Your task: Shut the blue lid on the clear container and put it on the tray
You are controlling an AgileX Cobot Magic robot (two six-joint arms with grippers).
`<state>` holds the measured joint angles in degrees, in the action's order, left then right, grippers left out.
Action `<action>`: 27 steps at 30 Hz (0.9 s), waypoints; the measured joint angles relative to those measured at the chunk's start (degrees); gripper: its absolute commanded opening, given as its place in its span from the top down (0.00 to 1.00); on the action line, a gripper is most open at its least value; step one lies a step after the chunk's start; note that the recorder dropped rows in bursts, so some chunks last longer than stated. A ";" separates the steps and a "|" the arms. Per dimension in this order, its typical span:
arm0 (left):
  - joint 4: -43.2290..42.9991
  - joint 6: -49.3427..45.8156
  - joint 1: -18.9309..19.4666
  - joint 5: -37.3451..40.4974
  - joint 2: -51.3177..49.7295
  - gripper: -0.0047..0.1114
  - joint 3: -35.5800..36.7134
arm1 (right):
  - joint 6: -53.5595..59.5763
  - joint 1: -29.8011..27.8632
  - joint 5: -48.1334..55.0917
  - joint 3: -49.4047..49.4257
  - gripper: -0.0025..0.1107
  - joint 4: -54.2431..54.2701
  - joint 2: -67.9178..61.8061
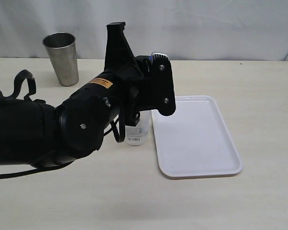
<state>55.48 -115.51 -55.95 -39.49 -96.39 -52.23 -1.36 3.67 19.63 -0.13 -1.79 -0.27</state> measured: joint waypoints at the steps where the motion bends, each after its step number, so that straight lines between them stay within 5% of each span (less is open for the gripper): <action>1: 0.30 0.00 0.00 -0.01 0.00 0.96 0.00 | 0.00 0.00 0.00 0.00 0.94 0.00 0.00; 27: 3.55 -0.20 -0.99 2.01 0.00 0.96 2.09 | 0.00 0.00 0.00 0.00 0.94 0.00 0.00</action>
<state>59.03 -115.71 -56.93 -37.47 -96.39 -50.13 -1.36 3.67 19.63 -0.13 -1.79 -0.27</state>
